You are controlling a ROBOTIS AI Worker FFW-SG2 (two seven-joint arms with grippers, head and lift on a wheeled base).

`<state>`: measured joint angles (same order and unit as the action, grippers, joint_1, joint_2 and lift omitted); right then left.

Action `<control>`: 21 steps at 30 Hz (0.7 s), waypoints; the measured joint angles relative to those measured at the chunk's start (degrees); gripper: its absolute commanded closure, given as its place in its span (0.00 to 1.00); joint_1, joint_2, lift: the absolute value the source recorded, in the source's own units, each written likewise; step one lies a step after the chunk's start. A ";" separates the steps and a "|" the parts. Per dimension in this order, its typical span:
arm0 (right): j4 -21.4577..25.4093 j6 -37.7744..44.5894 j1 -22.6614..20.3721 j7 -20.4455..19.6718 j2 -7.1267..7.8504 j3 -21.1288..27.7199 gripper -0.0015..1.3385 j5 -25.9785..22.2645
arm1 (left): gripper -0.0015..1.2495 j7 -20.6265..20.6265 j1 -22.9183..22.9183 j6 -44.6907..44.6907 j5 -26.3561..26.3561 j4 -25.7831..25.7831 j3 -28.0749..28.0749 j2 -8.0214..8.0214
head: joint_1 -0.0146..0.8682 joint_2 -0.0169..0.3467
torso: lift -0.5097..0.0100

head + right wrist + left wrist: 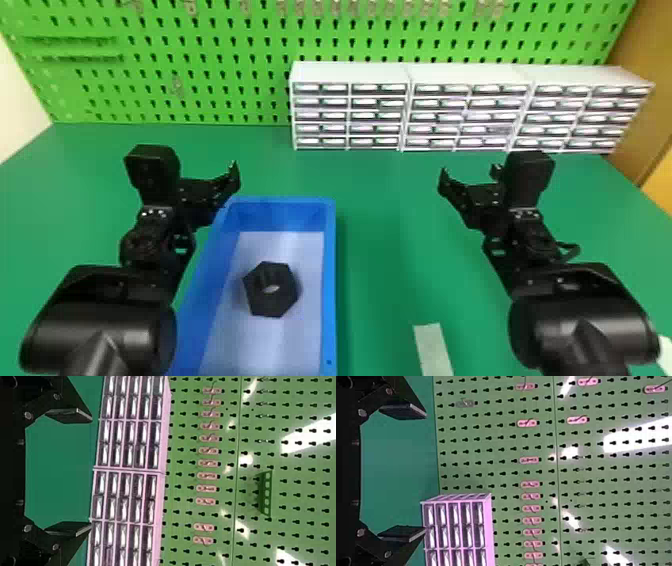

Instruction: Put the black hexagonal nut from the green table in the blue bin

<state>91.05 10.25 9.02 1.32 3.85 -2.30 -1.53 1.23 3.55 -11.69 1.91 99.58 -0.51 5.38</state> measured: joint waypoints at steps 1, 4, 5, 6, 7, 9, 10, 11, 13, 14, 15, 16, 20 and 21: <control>0.00 0.01 0.00 0.00 -0.01 0.01 0.25 -0.01 | 0.20 0.00 -0.02 0.00 0.01 0.00 0.00 0.00 | 0.79 0.19 | 0.80; 0.00 0.02 0.01 0.00 -0.07 0.04 0.25 -0.05 | 0.20 0.00 -0.05 0.00 0.02 0.00 -0.01 0.00 | 0.79 0.19 | 0.80; 0.00 0.02 0.01 0.00 -0.09 0.06 0.25 -0.06 | 0.20 0.00 -0.07 0.00 0.02 0.00 -0.01 0.00 | 0.79 0.19 | 0.80; 0.00 0.02 0.00 0.00 -0.12 0.10 0.25 -0.08 | 0.20 0.00 -0.10 0.00 0.02 0.00 -0.01 0.00 | 0.79 0.19 | 0.80; 0.00 0.02 0.00 0.00 -0.13 0.13 0.25 -0.09 | 0.20 0.00 -0.13 0.00 0.02 0.00 -0.01 0.00 | 0.79 0.19 | 0.80; 0.01 0.02 -0.02 0.00 -0.15 0.20 0.25 -0.11 | 0.20 -0.03 -0.23 0.00 0.02 0.00 -0.01 -0.01 | 0.79 0.19 | 0.80; 0.01 0.02 -0.03 0.00 -0.16 0.23 0.25 -0.12 | 0.20 -0.05 -0.27 0.00 0.02 0.00 -0.02 -0.01 | 0.79 0.19 | 0.80; 0.02 0.03 -0.04 0.00 -0.17 0.25 0.25 -0.12 | 0.20 -0.08 -0.30 0.00 0.03 0.00 -0.03 -0.01 | 0.79 0.19 | 0.80; 0.06 0.03 -0.04 0.00 -0.20 0.27 0.25 -0.13 | 0.20 -0.20 -0.36 0.00 0.06 0.00 -0.08 -0.01 | 0.79 0.19 | 0.80; 0.07 0.03 -0.04 0.00 -0.21 0.27 0.25 -0.13 | 0.20 -0.23 -0.37 0.00 0.08 0.00 -0.11 -0.01 | 0.79 0.19 | 0.80; 0.08 0.03 -0.04 0.00 -0.23 0.27 0.25 -0.12 | 0.20 -0.26 -0.38 0.00 0.09 0.00 -0.14 -0.02 | 0.79 0.19 | 0.80; 0.08 0.03 -0.04 0.00 -0.23 0.27 0.25 -0.12 | 0.20 -0.27 -0.40 0.00 0.11 0.00 -0.16 -0.02 | 0.79 0.19 | 0.80; 0.09 0.03 -0.05 0.00 -0.29 0.28 0.25 -0.11 | 0.20 -0.28 -0.45 0.00 0.18 0.00 -0.18 -0.02 | 0.79 0.19 | 0.80; 0.09 0.03 -0.06 0.00 -0.31 0.28 0.25 -0.11 | 0.20 -0.28 -0.46 0.00 0.20 0.00 -0.19 -0.02 | 0.79 0.19 | 0.80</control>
<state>91.14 10.28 8.97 1.32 3.54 -2.02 -1.65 0.95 3.09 -11.69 2.11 99.58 -0.70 5.36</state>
